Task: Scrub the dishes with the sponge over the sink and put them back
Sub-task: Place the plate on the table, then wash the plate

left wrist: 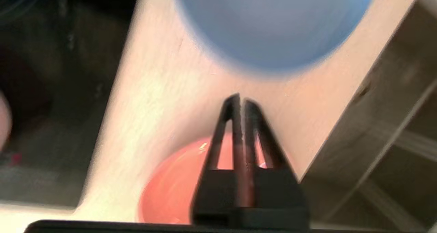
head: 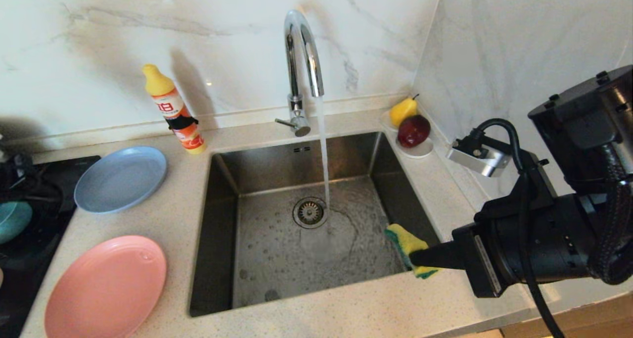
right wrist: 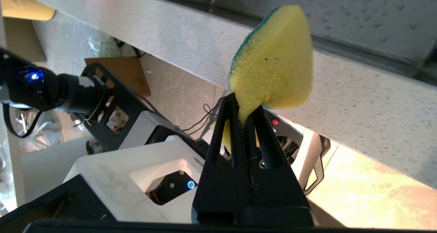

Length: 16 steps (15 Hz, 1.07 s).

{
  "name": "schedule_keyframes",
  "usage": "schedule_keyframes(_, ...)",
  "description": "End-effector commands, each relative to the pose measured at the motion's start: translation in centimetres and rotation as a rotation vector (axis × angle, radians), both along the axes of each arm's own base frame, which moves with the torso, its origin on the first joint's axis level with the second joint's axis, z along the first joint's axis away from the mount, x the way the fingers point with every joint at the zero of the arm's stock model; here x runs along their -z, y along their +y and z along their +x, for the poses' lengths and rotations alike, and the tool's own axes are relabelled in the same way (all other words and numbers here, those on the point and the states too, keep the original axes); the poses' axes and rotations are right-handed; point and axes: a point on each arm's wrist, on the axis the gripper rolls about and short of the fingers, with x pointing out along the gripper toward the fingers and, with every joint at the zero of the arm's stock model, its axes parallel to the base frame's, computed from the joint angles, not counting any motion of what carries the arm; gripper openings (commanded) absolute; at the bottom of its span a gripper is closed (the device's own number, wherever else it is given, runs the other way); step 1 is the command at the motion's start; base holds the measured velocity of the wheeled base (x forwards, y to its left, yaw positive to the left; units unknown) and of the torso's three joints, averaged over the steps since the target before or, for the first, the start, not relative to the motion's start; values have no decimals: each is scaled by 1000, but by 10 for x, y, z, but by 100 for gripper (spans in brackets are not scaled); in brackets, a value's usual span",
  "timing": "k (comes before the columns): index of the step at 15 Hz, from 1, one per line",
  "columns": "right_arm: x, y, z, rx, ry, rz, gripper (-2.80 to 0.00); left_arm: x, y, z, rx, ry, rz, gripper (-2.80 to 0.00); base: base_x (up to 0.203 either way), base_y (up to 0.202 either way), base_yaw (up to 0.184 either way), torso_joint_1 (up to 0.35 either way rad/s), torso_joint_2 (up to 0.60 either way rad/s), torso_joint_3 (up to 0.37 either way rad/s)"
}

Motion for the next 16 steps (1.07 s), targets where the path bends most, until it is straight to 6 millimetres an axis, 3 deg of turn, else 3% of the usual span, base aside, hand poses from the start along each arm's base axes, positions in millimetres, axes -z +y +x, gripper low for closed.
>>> schedule_keyframes(1, 4, -1, 0, 5, 13, -10, -280, 22, -4, -23, 155, 73, 89, -280, 0, 0, 0, 0, 0, 0)
schedule_keyframes(5, 5, 0, 2, 4, 14, -13, -280, 54, 0, -42, 206, 150, 79, -280, 0, 0, 0, 0, 0, 0)
schedule_keyframes(6, 5, 0, 2, 5, 14, -13, -280, 59, 0, -43, 202, 147, 83, -236, 0, 0, 0, 0, 0, 0)
schedule_keyframes(7, 5, 0, 2, 5, 14, -13, -280, 64, 1, -42, 199, 144, 85, 0, 0, 0, 0, 0, 0, 0)
schedule_keyframes(16, 9, 3, 5, 6, 28, -22, -280, 102, 13, -39, 175, 164, -77, 0, 0, 0, 0, 0, 0, 0)
